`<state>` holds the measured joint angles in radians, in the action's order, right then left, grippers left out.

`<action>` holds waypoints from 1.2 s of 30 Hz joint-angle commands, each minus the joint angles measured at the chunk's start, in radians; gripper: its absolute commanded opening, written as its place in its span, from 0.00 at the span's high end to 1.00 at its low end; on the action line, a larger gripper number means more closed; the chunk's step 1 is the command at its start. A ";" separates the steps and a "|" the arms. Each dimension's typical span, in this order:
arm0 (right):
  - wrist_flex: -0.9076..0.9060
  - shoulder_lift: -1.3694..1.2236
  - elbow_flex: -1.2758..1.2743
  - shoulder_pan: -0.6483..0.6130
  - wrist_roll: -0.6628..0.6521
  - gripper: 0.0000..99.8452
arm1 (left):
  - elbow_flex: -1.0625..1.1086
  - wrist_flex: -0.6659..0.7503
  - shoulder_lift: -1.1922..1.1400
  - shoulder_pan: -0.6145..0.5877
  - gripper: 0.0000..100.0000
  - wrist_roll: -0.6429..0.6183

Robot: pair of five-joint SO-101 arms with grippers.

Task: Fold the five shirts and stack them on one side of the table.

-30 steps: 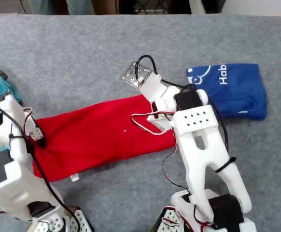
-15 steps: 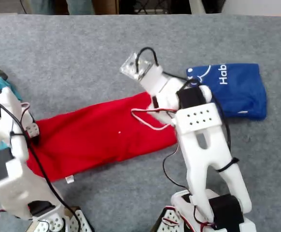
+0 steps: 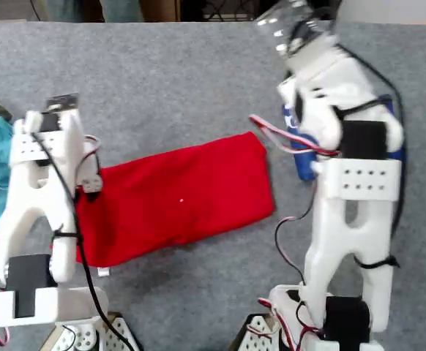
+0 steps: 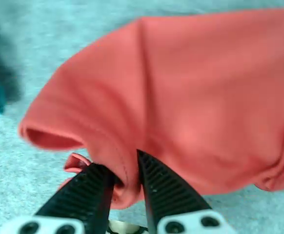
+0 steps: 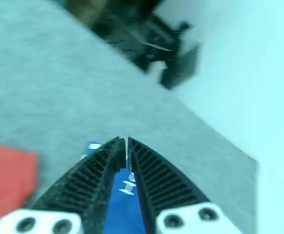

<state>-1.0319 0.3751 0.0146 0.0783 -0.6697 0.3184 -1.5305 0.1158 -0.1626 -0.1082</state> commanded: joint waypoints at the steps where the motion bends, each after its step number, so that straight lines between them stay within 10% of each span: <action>1: 0.094 0.035 0.008 0.129 0.005 0.98 | -0.065 -0.006 0.044 0.113 0.97 -0.029; 18: 0.069 0.042 0.021 0.453 -0.137 0.98 | -0.526 0.083 -0.209 0.638 0.97 -0.186; 36: 0.074 0.033 0.022 0.473 -0.138 0.98 | -1.224 -0.037 -0.760 0.757 0.97 -0.341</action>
<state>-0.9643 0.3751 -0.0054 0.5462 -0.7986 -0.7725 -1.5612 -0.6130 0.5892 -0.4304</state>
